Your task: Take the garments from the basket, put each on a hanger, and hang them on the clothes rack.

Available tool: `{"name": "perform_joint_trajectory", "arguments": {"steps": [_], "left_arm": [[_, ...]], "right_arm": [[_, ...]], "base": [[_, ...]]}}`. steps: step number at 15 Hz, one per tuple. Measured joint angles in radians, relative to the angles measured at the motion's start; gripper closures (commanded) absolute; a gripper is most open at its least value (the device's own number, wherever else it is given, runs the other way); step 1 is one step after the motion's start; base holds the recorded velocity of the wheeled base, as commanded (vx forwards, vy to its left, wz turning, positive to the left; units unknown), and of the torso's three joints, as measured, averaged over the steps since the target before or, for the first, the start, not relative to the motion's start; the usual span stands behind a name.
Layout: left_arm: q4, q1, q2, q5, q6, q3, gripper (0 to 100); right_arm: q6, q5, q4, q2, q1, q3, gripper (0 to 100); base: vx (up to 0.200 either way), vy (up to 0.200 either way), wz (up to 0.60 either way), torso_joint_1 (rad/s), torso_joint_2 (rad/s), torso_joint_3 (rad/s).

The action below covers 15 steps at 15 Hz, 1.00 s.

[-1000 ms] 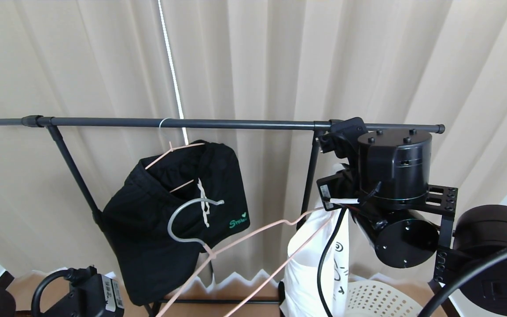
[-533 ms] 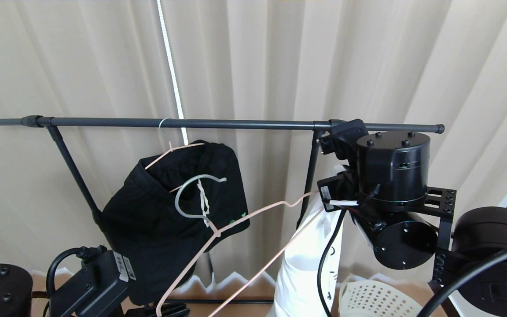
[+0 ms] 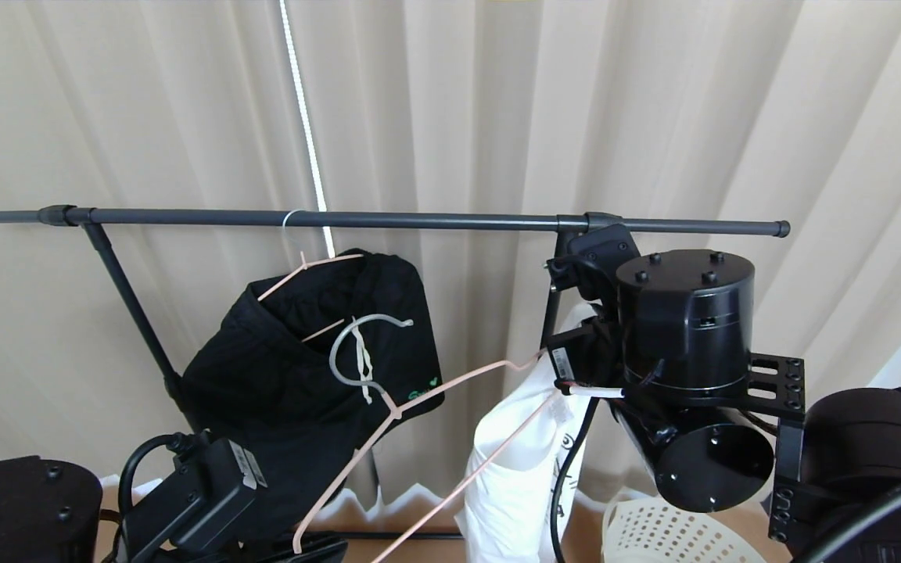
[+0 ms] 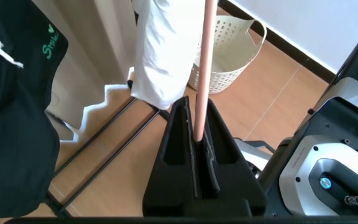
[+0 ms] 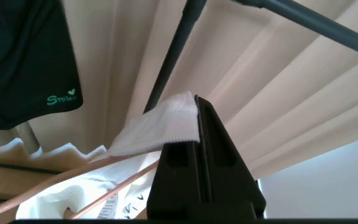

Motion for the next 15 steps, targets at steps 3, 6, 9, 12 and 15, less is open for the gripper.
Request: {"name": "perform_joint_trajectory", "arguments": {"steps": [3, 6, 9, 12, 15], "left_arm": [[-0.001, 0.0, 0.008, 0.0, -0.001, 0.0, 100], [-0.001, 0.004, 0.01, 0.0, -0.001, -0.001, 100], [-0.001, 0.007, 0.011, 0.0, -0.001, -0.001, 100], [-0.002, 0.007, 0.015, 0.009, 0.006, 0.0, 100], [-0.002, 0.007, 0.027, 0.076, 0.011, 0.002, 100]], "right_arm": [[0.007, -0.007, 0.0, -0.002, 0.029, 0.006, 100], [0.008, -0.009, 0.0, -0.004, 0.055, 0.017, 100], [0.009, -0.009, 0.0, -0.006, 0.087, 0.025, 100], [0.01, -0.046, 0.0, -0.016, 0.094, 0.019, 100], [0.009, -0.052, 0.0, -0.041, 0.087, 0.013, 100]], "base": [[0.0, 0.0, 0.0, 0.0, 0.0, 0.0], [0.0, 0.0, 0.0, 0.0, 0.0, 0.0], [0.0, 0.0, 0.0, 0.0, 0.0, 0.0], [0.0, 0.0, 0.0, 0.0, 0.0, 0.0], [0.0, 0.0, 0.0, 0.0, 0.0, 0.0]]}}
